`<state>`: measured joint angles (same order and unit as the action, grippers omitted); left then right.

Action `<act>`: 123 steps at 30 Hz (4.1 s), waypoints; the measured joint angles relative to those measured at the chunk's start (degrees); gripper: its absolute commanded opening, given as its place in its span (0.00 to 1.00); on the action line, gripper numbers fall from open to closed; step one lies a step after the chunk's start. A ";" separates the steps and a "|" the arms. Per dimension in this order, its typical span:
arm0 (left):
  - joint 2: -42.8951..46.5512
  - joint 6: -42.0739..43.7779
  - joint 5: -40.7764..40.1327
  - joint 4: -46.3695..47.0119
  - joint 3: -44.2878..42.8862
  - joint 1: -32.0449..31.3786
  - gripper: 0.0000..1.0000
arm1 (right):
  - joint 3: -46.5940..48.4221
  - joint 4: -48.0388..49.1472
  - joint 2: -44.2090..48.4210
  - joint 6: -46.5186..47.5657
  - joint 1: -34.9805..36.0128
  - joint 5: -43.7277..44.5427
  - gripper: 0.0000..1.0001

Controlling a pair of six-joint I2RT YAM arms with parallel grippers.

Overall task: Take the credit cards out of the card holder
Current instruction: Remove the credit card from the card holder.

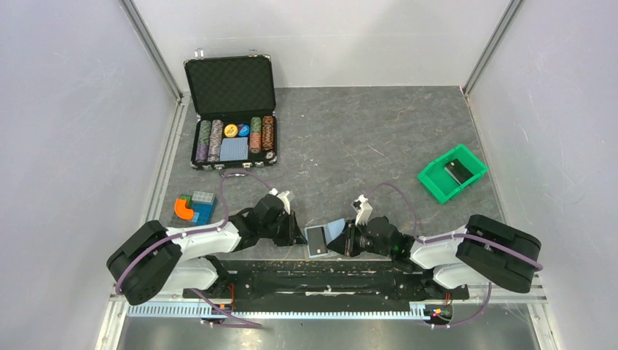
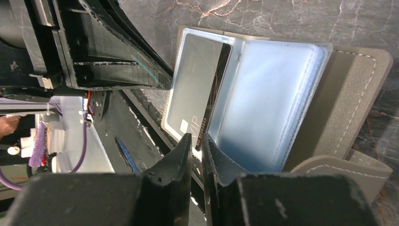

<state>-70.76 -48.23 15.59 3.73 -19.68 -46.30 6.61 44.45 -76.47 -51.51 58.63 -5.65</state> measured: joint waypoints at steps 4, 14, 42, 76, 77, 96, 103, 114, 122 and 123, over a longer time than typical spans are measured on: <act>-0.63 -0.02 0.28 0.92 0.00 0.00 0.19 | 0.35 -1.25 -0.02 0.28 0.00 -0.09 0.25; -1.73 -0.02 1.11 2.16 -0.04 0.07 0.19 | 2.73 -4.02 -0.81 1.60 -0.07 1.22 0.25; -4.15 -0.81 2.49 3.48 -0.81 0.24 0.16 | 2.91 -1.11 -4.13 1.36 -1.42 0.52 0.18; -5.68 -1.22 2.95 4.44 -1.27 0.20 0.14 | -0.85 -5.38 5.14 1.16 -4.76 -0.74 0.00; -5.68 -1.25 2.93 4.35 -1.29 0.20 0.14 | -0.85 -5.92 5.53 1.22 -4.87 -0.59 0.00; -2.97 -1.22 0.68 -2.36 -3.13 0.04 0.27 | -1.11 -13.33 12.35 3.10 -7.10 0.11 0.00; -2.05 -1.16 -2.10 -8.24 -5.95 -0.09 0.33 | -1.42 -13.53 12.68 3.10 -7.13 0.11 0.00; -2.99 -1.16 -3.96 -9.94 -10.75 -4.33 0.40 | -1.62 -15.15 14.88 3.10 -7.13 0.50 0.00; -8.04 -1.16 -3.43 -7.13 -12.50 -6.29 0.30 | -1.88 -16.33 16.41 3.10 -7.13 1.55 0.00; -9.03 -1.16 -3.30 -6.40 -12.50 -6.34 0.29 | -1.88 -16.33 16.41 3.10 -7.13 1.55 0.00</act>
<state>-79.79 -49.39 12.29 -2.68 -32.18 -52.64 4.73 28.12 -60.05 -48.40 51.51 -4.10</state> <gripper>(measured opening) 0.319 0.005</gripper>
